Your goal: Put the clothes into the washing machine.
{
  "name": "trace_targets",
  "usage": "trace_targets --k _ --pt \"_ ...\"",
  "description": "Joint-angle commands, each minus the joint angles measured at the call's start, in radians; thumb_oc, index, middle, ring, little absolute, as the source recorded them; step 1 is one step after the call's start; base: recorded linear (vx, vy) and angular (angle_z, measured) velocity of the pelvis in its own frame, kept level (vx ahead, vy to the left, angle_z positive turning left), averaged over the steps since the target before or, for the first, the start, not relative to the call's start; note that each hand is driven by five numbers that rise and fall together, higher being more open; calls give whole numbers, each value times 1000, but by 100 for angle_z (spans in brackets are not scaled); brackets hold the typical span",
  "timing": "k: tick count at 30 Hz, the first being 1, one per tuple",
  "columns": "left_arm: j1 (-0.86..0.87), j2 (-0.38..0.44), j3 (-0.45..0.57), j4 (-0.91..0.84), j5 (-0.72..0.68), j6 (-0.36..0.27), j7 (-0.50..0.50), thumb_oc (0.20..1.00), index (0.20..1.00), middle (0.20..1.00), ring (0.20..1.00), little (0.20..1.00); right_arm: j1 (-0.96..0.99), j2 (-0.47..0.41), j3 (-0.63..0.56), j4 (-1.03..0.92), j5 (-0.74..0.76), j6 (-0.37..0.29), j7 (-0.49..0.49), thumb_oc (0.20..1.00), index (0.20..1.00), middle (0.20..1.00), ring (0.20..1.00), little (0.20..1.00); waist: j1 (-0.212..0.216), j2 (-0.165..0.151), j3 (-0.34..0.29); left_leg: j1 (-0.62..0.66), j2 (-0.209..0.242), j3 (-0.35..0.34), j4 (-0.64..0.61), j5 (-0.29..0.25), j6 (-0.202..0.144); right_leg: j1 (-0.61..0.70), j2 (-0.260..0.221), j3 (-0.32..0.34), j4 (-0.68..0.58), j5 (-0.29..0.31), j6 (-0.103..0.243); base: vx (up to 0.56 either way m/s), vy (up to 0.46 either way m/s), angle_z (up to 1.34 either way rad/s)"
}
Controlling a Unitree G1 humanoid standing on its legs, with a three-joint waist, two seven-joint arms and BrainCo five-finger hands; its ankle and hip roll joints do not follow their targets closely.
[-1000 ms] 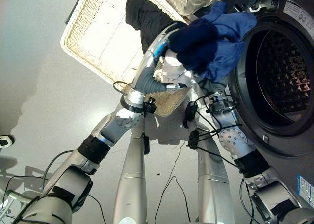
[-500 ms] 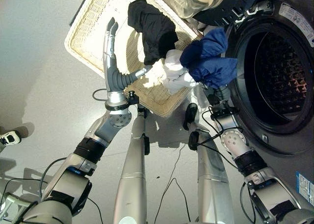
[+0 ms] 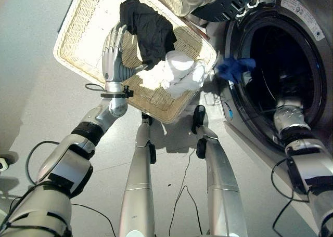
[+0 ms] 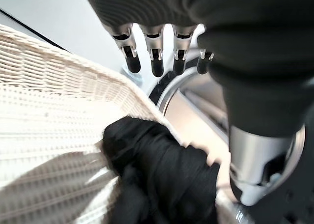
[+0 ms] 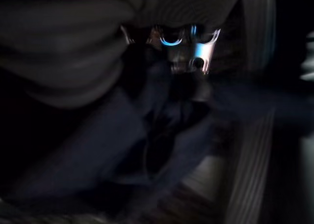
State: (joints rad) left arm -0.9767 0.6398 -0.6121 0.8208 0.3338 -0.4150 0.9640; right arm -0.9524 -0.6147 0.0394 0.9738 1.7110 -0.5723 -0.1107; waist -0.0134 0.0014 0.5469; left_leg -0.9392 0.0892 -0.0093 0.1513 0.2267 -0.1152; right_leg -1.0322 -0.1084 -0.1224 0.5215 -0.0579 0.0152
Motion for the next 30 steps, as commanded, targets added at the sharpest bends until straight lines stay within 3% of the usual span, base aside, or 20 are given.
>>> trace_targets --k 1,2,3,5,9,10,11,12,13,16,20,21,23,25,30 --pt "-15 38 24 25 -10 14 50 1000 1000 1000 1000 1000 17 -218 -88 -28 -37 -232 -155 200 200 200 200 200 -23 -40 -27 -22 -33 53 132 -164 -15 39 26 -22 -206 182 144 -15 -3 -5" --pt "-20 44 16 32 -17 17 52 1000 1000 1000 1000 1000 10 -232 -93 -30 -50 -249 -178 200 200 200 200 200 -25 -41 -27 -23 -32 53 132 -165 -15 39 26 -22 -207 182 144 0 0 0" --pt "-37 60 9 50 -28 20 53 1000 1000 1000 1000 1000 -5 -273 -105 -25 -129 -286 -271 200 200 200 200 200 -32 -45 -27 -25 -31 52 133 -169 -15 38 26 -19 -210 183 146 0 0 0" --pt "-54 82 6 66 -38 14 44 1000 1000 1000 1000 1000 -22 -311 -115 -20 -189 -300 -360 200 200 200 200 200 -37 -48 -27 -26 -31 51 134 -173 -15 37 28 -15 -215 183 145 -7 14 -2" --pt "-88 116 -17 94 -39 10 33 1000 1000 1000 1000 1000 -28 -389 -136 21 -342 -269 -505 200 200 200 200 200 -46 -52 -27 -20 -32 49 127 -177 -14 44 30 -11 -225 182 146 -10 23 0" --pt "-105 125 -27 99 -42 10 24 1000 1000 1000 1000 1000 -43 -406 -124 32 -359 -260 -541 241 241 241 241 241 -45 -52 -27 -19 -35 48 123 -178 -11 45 30 -12 -229 182 145 0 0 0" --pt "-109 126 -31 100 -43 10 23 1000 1000 1000 1000 1000 -47 -411 -122 43 -377 -245 -557 382 382 382 382 382 -45 -52 -27 -18 -34 49 120 -177 -11 47 30 -13 -231 182 146 0 0 0" --pt "-122 128 -35 106 -40 9 16 1000 1000 1000 1000 1000 -55 -420 -114 64 -396 -216 -562 598 598 598 598 598 -45 -51 -27 -19 -35 49 117 -173 -10 46 27 -15 -235 185 146 0 0 0" --pt "-140 130 -51 114 -42 11 8 1000 1000 1000 1000 1000 -67 -426 -91 87 -403 -167 -549 1000 1000 1000 1000 1000 -43 -50 -27 -14 -36 49 114 -174 -10 51 25 -18 -237 185 146 0 0 0" --pt "-187 129 -90 120 -39 29 -8 1000 1000 1000 1000 1000 -111 -431 -1 120 -510 -65 -555 1000 1000 1000 1000 1000 -37 -47 -27 -19 -44 44 117 -173 -6 48 20 -20 -240 188 145 0 0 0" --pt "-261 129 -168 131 6 67 -15 1000 1000 1000 1000 1000 -198 -435 208 212 -847 257 -675 1000 1000 1000 1000 1000 -29 -40 -27 -23 -53 39 117 -166 -1 45 15 -25 -246 197 145 0 0 0" --pt "-261 129 -168 131 6 67 -15 1000 1000 1000 1000 1000 -198 -435 208 212 -847 257 -675 1000 1000 1000 1000 1000 -29 -40 -27 -23 -53 39 117 -166 -1 45 15 -25 -246 197 145 0 0 0" --pt "-329 121 -229 155 40 90 2 1000 1000 1000 1000 1000 -293 -426 343 278 -1031 434 -679 1000 1000 1000 1000 1000 -25 -32 -27 -29 -53 43 114 -164 4 36 12 -30 -243 197 145 0 0 0" --pt "-391 101 -271 176 70 116 -7 1000 1000 1000 1000 1000 -368 -399 432 309 -1112 524 -667 1000 1000 1000 1000 1000 -23 -24 -27 -36 -54 46 113 -164 7 28 11 -32 -238 191 144 -16 41 -4" --pt "-484 74 -353 211 121 141 -16 1000 1000 1000 1000 1000 -413 -338 502 315 -1211 597 -644 1000 1000 1000 1000 1000 -29 -10 -27 -49 -52 55 111 -163 8 9 9 -27 -232 188 147 -7 38 0"
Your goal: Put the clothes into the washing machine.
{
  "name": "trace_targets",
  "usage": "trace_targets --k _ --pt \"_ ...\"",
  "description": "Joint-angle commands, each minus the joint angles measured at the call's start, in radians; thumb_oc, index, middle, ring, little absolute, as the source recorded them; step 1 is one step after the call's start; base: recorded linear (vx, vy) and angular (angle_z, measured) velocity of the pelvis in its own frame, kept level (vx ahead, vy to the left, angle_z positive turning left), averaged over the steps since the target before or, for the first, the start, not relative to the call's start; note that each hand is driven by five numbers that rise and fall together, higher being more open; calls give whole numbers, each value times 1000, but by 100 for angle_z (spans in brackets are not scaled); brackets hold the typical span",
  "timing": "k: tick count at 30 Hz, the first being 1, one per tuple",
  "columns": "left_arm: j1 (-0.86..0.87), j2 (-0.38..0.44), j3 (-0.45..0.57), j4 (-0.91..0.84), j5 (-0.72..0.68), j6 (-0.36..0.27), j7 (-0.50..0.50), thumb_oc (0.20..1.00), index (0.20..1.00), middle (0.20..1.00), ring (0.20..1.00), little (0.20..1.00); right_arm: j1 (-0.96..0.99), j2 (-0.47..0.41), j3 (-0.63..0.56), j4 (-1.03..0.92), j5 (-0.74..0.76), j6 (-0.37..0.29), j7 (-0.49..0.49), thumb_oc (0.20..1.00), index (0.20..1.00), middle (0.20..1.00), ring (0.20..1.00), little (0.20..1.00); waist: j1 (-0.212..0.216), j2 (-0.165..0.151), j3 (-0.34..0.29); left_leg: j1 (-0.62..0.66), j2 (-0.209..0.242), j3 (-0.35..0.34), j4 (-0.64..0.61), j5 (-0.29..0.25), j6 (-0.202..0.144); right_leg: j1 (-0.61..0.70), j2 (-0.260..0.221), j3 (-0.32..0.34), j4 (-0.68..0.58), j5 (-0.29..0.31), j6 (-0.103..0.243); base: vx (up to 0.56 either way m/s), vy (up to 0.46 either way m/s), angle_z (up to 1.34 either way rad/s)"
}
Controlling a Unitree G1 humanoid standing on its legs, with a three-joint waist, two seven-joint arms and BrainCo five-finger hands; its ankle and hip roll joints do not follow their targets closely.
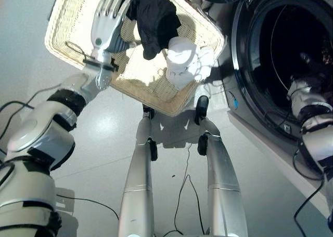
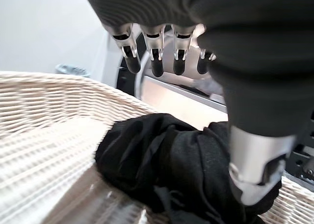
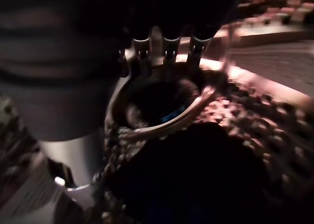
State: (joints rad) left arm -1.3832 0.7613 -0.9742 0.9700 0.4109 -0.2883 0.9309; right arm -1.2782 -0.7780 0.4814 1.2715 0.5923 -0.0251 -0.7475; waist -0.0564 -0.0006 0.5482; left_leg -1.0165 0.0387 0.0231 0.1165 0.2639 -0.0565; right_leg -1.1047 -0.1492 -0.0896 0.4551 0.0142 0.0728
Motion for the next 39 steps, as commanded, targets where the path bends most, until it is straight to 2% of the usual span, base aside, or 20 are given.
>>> trace_targets --k 1,4,8,13,15,23,29,30,31,32,33,34,38,39 --pt "-95 -56 -4 72 53 17 14 1000 1000 1000 1000 1000 -87 -161 64 21 -118 54 -1 1000 1000 1000 1000 1000 13 -6 -28 26 -1 25 145 -200 -51 77 50 -58 -165 116 90 -2 41 1" --pt "-118 -70 -23 85 60 28 0 1000 1000 1000 1000 1000 -79 -138 65 22 -125 47 7 1000 1000 1000 1000 1000 9 -1 -28 22 1 30 142 -199 -52 70 50 -53 -165 115 91 2 39 1" --pt "-153 -92 -60 117 79 88 -57 1000 1000 1000 1000 1000 -44 -81 61 17 -197 -3 28 1000 1000 1000 1000 1000 -4 4 -28 9 5 38 139 -201 -57 50 55 -39 -165 113 95 -4 49 0" --pt "-169 -98 -69 142 61 118 -107 1000 1000 1000 1000 1000 -20 -51 63 -7 -226 -26 36 1000 1000 1000 1000 1000 -14 4 -28 1 10 45 139 -204 -63 38 58 -30 -162 107 95 -2 37 -1" --pt "-173 -98 -75 158 47 162 -179 1000 1000 1000 1000 1000 11 -27 62 -37 -252 -52 41 1000 1000 1000 1000 1000 -23 2 -28 -5 14 52 132 -201 -66 29 64 -24 -163 105 94 0 49 -6" --pt "-155 -90 -59 198 24 259 -277 1000 1000 1000 1000 1000 88 8 52 -159 -232 -112 47 1000 1000 1000 1000 1000 -48 -16 -28 -23 24 64 122 -196 -73 10 75 -10 -174 104 92 -1 19 -2" --pt "-148 -85 -44 208 4 279 -303 1000 1000 1000 1000 1000 117 13 49 -240 -227 -122 39 1000 1000 1000 1000 1000 -57 -23 -28 -28 28 68 119 -192 -77 5 78 -3 -176 103 91 -1 6 0" --pt "-146 -84 -37 212 2 277 -310 959 959 959 959 959 132 15 41 -268 -219 -128 39 1000 1000 1000 1000 1000 -61 -27 -28 -31 30 69 120 -192 -79 3 79 -1 -174 102 91 0 0 0" --pt "-145 -83 -31 210 -9 276 -322 774 774 774 774 774 145 15 34 -295 -211 -130 43 1000 1000 1000 1000 1000 -65 -30 -28 -32 29 68 119 -191 -79 2 81 2 -176 104 91 0 0 0" --pt "-145 -82 -24 208 -16 276 -332 542 542 542 542 542 156 16 30 -315 -208 -133 42 1000 1000 1000 1000 1000 -67 -33 -28 -35 30 67 118 -189 -81 0 81 3 -177 105 91 0 0 0" --pt "-143 -83 -18 208 -22 279 -347 423 423 423 423 423 165 17 26 -330 -208 -136 44 1000 1000 1000 1000 1000 -69 -34 -28 -36 30 68 118 -189 -81 -2 81 4 -178 105 92 0 0 0" --pt "-139 -85 -7 211 -24 281 -372 200 200 200 200 200 176 22 20 -348 -212 -143 42 1000 1000 1000 1000 1000 -71 -34 -28 -36 31 70 117 -187 -82 -3 82 5 -176 106 92 0 0 0" --pt "-136 -89 4 213 -41 280 -416 200 200 200 200 200 185 31 17 -385 -216 -141 32 1000 1000 1000 1000 1000 -74 -37 -28 -36 31 70 117 -187 -84 -3 81 7 -179 108 93 0 0 0" --pt "-131 -92 20 212 -61 276 -454 200 200 200 200 200 190 38 15 -421 -223 -130 25 1000 1000 1000 1000 1000 -76 -38 -28 -34 30 71 114 -185 -85 -2 82 9 -181 108 93 0 0 0"
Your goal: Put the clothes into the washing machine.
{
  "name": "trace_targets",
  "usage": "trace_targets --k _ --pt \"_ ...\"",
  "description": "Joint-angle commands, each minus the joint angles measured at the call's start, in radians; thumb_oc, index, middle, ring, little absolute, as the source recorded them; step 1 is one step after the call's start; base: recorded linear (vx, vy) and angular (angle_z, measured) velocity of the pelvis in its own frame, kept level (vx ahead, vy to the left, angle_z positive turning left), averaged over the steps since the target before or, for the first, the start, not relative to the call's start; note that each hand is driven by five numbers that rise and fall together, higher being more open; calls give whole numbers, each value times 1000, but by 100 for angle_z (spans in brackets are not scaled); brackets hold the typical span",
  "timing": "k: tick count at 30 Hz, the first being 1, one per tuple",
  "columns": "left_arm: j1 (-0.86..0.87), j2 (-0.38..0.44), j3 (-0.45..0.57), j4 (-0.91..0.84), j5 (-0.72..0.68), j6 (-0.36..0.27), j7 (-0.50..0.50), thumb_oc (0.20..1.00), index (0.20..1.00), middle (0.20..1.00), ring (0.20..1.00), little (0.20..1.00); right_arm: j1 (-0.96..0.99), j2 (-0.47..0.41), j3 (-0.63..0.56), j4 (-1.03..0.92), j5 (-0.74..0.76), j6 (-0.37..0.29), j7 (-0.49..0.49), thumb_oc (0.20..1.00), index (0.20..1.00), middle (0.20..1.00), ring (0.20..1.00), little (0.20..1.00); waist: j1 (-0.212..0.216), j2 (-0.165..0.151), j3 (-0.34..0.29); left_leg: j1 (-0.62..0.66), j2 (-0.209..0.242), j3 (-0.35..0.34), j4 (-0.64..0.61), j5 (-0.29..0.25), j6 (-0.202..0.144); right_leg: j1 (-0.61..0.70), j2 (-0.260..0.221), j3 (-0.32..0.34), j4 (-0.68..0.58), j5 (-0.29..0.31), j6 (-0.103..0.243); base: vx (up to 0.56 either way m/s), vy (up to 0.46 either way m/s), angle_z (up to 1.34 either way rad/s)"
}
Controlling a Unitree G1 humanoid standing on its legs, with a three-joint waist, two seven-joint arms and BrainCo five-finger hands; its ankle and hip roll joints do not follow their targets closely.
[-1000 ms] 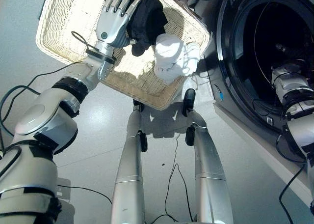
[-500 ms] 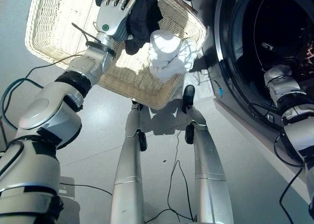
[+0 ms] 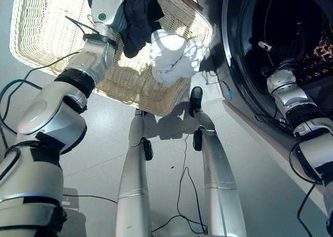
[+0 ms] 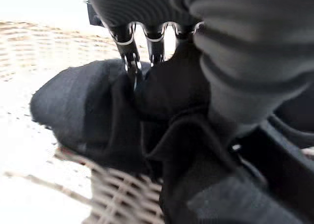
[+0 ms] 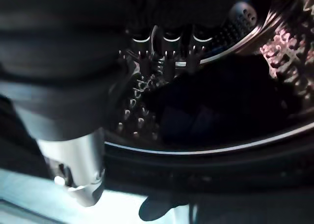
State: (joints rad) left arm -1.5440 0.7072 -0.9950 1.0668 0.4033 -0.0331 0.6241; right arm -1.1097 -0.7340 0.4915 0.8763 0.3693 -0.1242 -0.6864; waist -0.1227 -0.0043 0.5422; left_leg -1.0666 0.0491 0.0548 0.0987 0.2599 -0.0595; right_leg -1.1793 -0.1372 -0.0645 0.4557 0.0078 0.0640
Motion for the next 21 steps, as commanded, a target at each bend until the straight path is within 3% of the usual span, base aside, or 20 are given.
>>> trace_targets --k 1,10,15,17,19,20,21 --pt "32 -38 43 116 -61 20 -155 200 200 200 200 200 24 -6 5 -33 0 -32 -35 1000 1000 1000 1000 1000 -10 -34 -22 17 20 39 131 -181 -82 73 70 -16 -183 115 101 0 0 0" --pt "74 -42 134 89 -162 -17 -232 200 200 200 200 200 74 19 -25 -179 -12 -30 -71 1000 1000 1000 1000 1000 -15 -33 -22 20 20 44 131 -175 -87 72 69 -8 -180 113 100 0 0 0" --pt "96 -44 174 75 -214 -54 -219 200 200 200 200 200 97 33 -53 -215 -1 -47 -93 1000 1000 1000 1000 1000 -15 -32 -22 23 21 44 131 -175 -87 74 70 -5 -179 110 100 0 0 0" --pt "131 -47 251 47 -344 -176 -146 200 200 200 200 200 123 50 -92 -242 27 -94 -134 1000 1000 1000 1000 1000 -13 -30 -22 25 20 44 130 -177 -85 77 71 0 -182 109 99 10 -17 -1" --pt "154 -48 291 24 -379 -235 -109 200 200 200 200 200 146 55 -112 -255 30 -122 -149 1000 1000 1000 1000 1000 -11 -29 -22 26 19 43 128 -178 -85 79 70 -1 -183 108 100 6 -13 -2" --pt "191 -52 342 -17 -417 -297 -77 200 200 200 200 200 181 69 -143 -280 27 -145 -159 1000 1000 1000 1000 1000 -7 -27 -22 26 17 42 127 -179 -84 80 69 -2 -184 105 99 8 -21 -4" --pt "201 -53 353 -26 -415 -303 -76 200 200 200 200 200 191 73 -150 -286 24 -150 -162 1000 1000 1000 1000 1000 -6 -26 -22 27 17 41 126 -180 -83 81 69 -3 -184 104 100 7 -44 -4"
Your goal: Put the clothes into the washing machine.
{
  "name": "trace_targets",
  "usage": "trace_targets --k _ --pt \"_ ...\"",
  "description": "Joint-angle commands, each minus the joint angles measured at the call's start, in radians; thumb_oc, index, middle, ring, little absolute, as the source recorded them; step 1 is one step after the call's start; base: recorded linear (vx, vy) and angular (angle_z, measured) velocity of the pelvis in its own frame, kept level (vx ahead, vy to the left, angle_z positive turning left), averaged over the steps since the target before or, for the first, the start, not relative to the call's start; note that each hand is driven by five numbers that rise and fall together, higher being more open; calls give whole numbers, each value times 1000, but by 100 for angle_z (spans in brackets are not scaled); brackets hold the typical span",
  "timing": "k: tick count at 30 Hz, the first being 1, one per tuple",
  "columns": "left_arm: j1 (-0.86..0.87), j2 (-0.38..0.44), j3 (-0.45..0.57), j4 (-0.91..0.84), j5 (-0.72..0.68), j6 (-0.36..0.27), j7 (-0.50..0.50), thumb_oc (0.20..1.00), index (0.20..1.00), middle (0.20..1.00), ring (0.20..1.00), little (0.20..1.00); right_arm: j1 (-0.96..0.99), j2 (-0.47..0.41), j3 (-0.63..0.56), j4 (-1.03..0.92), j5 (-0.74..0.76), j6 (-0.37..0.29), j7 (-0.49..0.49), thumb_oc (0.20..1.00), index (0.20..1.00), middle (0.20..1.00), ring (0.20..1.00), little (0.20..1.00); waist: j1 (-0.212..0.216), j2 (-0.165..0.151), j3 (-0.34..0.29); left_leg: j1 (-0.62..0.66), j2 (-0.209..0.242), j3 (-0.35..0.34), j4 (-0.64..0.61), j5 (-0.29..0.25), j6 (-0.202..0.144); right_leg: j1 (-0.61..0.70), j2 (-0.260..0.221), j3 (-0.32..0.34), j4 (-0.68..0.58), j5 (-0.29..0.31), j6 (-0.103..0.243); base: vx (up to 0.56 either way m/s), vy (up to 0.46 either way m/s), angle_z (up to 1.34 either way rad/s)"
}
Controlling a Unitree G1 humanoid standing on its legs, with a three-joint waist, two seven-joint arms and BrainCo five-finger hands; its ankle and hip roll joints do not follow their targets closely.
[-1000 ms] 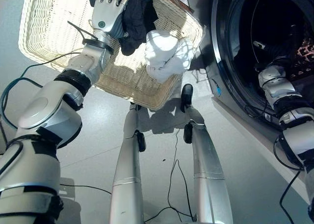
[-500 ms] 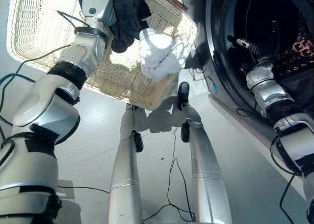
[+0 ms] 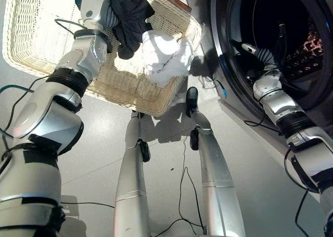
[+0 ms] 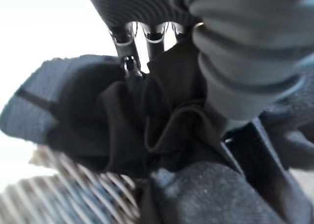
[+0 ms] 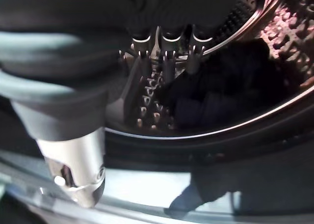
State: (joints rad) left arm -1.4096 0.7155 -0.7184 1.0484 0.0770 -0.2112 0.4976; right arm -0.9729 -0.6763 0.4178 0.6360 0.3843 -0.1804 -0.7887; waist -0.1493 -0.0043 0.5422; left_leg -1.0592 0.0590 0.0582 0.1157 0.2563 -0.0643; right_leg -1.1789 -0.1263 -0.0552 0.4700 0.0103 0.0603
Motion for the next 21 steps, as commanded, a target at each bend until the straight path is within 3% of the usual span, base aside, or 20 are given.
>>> trace_targets --k 1,5,9,15,17,19,21 --pt "119 -65 126 -64 -82 -195 110 200 200 200 200 200 102 29 -114 -92 -2 -117 -76 1000 1000 1000 1000 1000 26 -25 -22 21 3 34 107 -178 -77 83 57 -15 -201 102 102 2 -38 -3" --pt "328 -106 271 -274 -35 -353 259 200 200 200 200 200 264 78 -211 -276 -72 -158 -106 1000 1000 1000 1000 1000 43 -17 -22 19 -11 18 108 -185 -66 85 56 -20 -199 96 100 5 -54 -1" --pt "477 -173 358 -448 115 -418 351 200 200 200 200 200 364 146 -268 -431 -115 -192 -67 1000 1000 1000 1000 1000 58 -15 -22 17 -22 6 107 -190 -56 86 54 -28 -196 95 99 0 -59 4" --pt "579 -206 393 -623 230 -433 377 200 200 200 200 200 440 202 -286 -571 -112 -235 50 1000 1000 1000 1000 1000 67 -13 -22 17 -32 -3 111 -190 -46 86 50 -34 -187 95 99 5 -34 5" --pt "629 -225 407 -759 314 -424 383 200 200 200 200 200 474 230 -275 -673 -105 -238 159 1000 1000 1000 1000 1000 75 -9 -22 18 -38 -6 112 -185 -40 85 43 -42 -178 96 99 11 -25 6" --pt "638 -226 409 -792 338 -416 383 200 200 200 200 200 479 231 -273 -698 -85 -236 193 1000 1000 1000 1000 1000 76 -8 -22 19 -40 -7 112 -184 -39 87 42 -43 -178 96 100 7 -16 7" --pt "654 -225 403 -867 417 -395 393 200 200 200 200 200 493 234 -258 -758 -12 -225 324 1000 1000 1000 1000 1000 80 -6 -22 22 -44 -9 115 -180 -38 91 36 -47 -176 100 102 13 -28 8"
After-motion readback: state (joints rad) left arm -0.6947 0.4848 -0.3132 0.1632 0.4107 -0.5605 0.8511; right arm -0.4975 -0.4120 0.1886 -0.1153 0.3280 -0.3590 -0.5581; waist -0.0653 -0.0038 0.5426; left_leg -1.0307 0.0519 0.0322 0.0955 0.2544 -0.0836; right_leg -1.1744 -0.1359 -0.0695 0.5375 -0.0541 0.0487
